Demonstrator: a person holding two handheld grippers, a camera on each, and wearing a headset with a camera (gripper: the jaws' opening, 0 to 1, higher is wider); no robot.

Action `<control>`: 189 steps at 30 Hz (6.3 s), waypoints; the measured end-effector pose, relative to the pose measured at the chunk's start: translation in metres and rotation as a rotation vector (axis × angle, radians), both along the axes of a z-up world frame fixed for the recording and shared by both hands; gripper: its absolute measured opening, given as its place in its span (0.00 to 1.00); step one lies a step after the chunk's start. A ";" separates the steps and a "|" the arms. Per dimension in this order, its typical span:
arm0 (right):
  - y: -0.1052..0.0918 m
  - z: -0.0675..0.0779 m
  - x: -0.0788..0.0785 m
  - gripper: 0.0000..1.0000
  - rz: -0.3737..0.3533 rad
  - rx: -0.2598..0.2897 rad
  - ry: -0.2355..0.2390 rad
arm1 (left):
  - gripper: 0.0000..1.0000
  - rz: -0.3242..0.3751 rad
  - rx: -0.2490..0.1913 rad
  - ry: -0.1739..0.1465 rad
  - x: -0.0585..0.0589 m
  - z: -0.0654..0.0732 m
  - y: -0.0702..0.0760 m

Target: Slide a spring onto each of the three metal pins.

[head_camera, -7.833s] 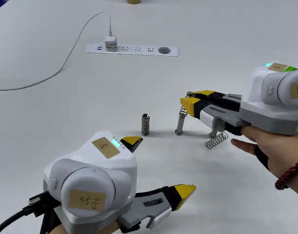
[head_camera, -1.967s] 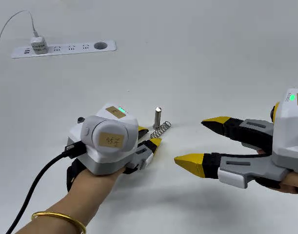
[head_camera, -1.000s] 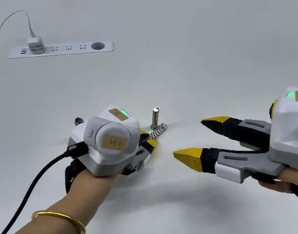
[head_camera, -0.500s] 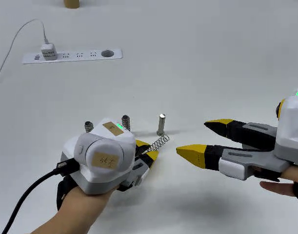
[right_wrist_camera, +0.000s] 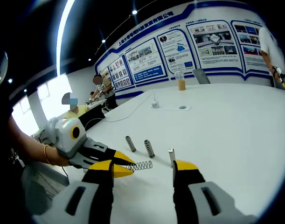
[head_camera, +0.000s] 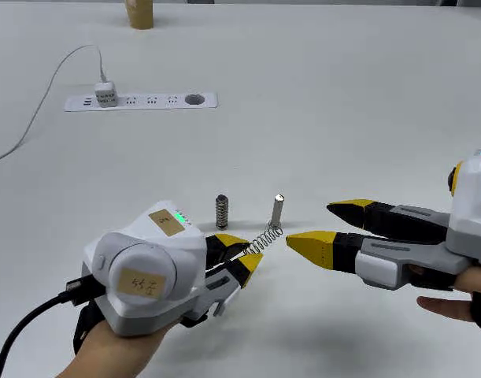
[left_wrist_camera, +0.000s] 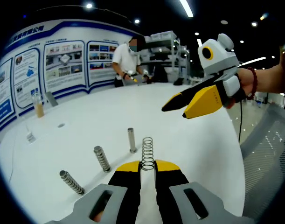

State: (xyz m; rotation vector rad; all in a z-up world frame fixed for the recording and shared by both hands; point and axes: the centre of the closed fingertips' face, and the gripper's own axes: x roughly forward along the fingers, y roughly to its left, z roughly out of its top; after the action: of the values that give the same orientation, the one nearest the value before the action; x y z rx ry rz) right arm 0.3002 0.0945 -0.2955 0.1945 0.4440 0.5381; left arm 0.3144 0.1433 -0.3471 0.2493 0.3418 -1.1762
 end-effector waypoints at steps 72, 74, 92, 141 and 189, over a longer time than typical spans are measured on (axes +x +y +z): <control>0.062 0.039 0.011 0.11 0.116 0.323 0.014 | 0.14 0.050 -0.173 -0.085 -0.012 0.068 0.022; 0.059 0.039 0.013 0.11 0.104 0.305 0.003 | 0.16 0.058 -0.161 -0.075 -0.012 0.065 0.023; 0.034 0.028 0.027 0.11 0.059 0.077 -0.058 | 0.36 0.141 -0.058 -0.041 -0.003 0.042 0.051; -0.008 -0.018 0.077 0.12 -0.015 -0.261 -0.066 | 0.93 0.253 -0.028 0.033 0.009 0.011 0.078; -0.008 -0.074 0.075 0.12 -0.045 -0.287 0.036 | 0.94 0.244 -0.022 0.071 0.007 0.004 0.076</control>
State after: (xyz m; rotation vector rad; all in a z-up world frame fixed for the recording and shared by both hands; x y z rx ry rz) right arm 0.3750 0.0864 -0.3693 -0.0609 0.5448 0.4216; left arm 0.3211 0.2188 -0.3431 0.1421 0.4095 -0.9485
